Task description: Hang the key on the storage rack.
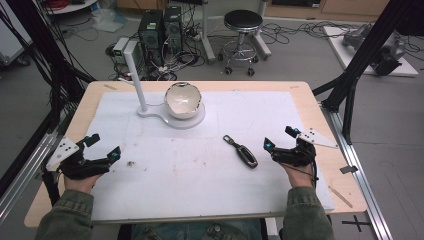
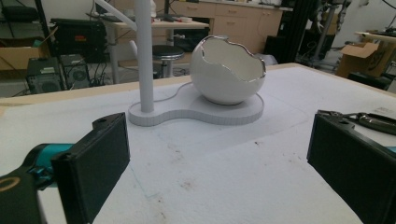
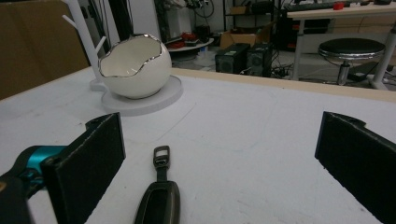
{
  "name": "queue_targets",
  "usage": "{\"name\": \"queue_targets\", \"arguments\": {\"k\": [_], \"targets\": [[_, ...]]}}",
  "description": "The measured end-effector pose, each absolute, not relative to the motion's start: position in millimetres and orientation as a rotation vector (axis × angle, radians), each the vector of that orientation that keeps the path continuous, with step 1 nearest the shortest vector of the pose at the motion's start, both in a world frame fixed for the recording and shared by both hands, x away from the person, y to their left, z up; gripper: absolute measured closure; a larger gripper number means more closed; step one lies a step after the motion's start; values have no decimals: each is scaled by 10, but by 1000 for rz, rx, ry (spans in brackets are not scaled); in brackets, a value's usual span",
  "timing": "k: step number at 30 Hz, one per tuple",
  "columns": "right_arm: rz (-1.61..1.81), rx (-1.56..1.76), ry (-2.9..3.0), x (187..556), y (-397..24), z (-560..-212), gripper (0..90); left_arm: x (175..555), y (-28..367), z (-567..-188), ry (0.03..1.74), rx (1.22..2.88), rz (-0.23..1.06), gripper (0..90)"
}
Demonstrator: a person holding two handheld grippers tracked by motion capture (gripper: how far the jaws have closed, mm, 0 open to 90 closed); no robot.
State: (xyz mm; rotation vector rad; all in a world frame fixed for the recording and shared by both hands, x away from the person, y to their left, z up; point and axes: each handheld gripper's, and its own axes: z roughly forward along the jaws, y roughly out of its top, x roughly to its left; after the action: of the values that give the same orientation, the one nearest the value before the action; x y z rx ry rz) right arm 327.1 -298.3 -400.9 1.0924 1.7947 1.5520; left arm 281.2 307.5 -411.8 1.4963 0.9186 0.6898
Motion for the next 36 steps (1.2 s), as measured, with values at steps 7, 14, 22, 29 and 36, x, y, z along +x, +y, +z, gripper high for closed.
{"name": "queue_targets", "arguments": {"k": [7,14,22,29,36], "targets": [[1524,1076,1802,3274,-2954,-4005,6,2790,3071,-4119,914,1508,681,62],[1505,1071,1815,3277,-2938,-4014,6,2791,3068,-4121,916,1503,675,62],[1473,1080,1852,3286,-2891,-4018,6,2784,3060,-4120,914,1513,673,62],[1430,1069,1916,3289,-2759,-4004,6,2761,3050,-4120,912,1524,671,62],[1409,1073,1956,3293,-2699,-4006,6,2760,3058,-4122,921,1508,668,62]]}}
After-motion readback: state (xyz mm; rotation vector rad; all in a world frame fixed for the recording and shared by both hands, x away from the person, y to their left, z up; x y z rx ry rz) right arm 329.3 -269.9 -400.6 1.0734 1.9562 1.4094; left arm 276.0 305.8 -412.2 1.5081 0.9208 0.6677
